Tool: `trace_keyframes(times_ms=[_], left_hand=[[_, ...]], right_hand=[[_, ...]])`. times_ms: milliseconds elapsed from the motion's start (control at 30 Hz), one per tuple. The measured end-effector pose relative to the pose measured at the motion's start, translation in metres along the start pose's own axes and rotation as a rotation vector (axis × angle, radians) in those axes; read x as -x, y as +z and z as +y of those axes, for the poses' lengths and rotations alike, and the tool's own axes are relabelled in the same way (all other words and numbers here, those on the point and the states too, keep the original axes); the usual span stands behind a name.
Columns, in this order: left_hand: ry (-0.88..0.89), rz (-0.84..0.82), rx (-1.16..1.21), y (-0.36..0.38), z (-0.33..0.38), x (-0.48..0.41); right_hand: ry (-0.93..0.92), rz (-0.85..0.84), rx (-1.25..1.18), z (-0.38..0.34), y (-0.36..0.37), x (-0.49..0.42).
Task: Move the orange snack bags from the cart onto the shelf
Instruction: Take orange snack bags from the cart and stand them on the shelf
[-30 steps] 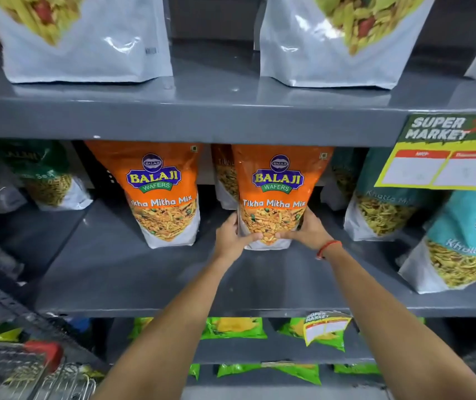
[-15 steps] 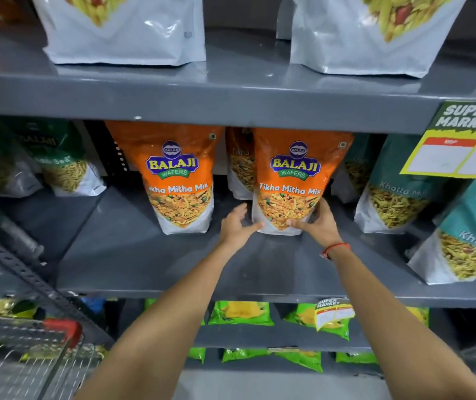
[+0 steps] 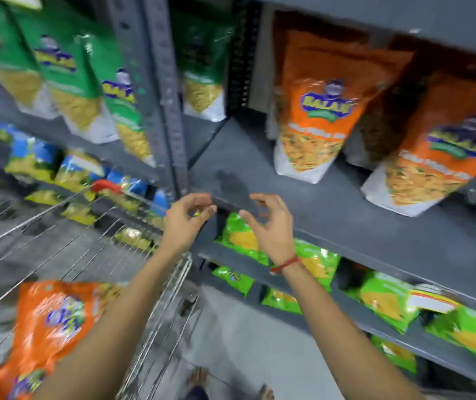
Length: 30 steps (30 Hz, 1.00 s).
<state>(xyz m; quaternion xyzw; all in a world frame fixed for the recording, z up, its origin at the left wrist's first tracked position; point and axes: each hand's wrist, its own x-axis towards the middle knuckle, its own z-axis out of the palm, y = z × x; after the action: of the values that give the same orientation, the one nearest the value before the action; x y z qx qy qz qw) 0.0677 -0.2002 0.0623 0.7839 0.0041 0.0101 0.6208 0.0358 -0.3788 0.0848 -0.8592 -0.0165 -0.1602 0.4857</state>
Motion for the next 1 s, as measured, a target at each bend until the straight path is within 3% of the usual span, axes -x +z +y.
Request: trace_keyframes(times_ms=[233, 367, 467, 533, 700, 1000], left_hand=[[-0.377, 0.318, -0.073, -0.166, -0.109, 0.088], [-0.768, 0.299, -0.156, -0.206, -0.178, 0.155], [-1.116, 0.247, 0.087, -0.209, -0.218, 0.194], [-1.212, 0.238, 0.238, -0.204, -0.243, 0.208], [-1.130, 0.335, 0.500, -0.186, -0.292, 0.199], [-0.973, 0.500, 0.797, -0.133, -0.340, 0.147]], right_hand=[[-0.103, -0.535, -0.010, -0.060, 0.154, 0.029], [-0.075, -0.889, 0.116, -0.069, 0.231, 0.052], [-0.077, -1.115, 0.239, -0.070, 0.281, 0.068], [-0.083, -1.230, 0.318, -0.065, 0.305, 0.075], [-0.032, -1.423, 0.458, -0.030, 0.352, 0.076], [0.170, -1.564, 0.599, 0.035, 0.411, 0.072]])
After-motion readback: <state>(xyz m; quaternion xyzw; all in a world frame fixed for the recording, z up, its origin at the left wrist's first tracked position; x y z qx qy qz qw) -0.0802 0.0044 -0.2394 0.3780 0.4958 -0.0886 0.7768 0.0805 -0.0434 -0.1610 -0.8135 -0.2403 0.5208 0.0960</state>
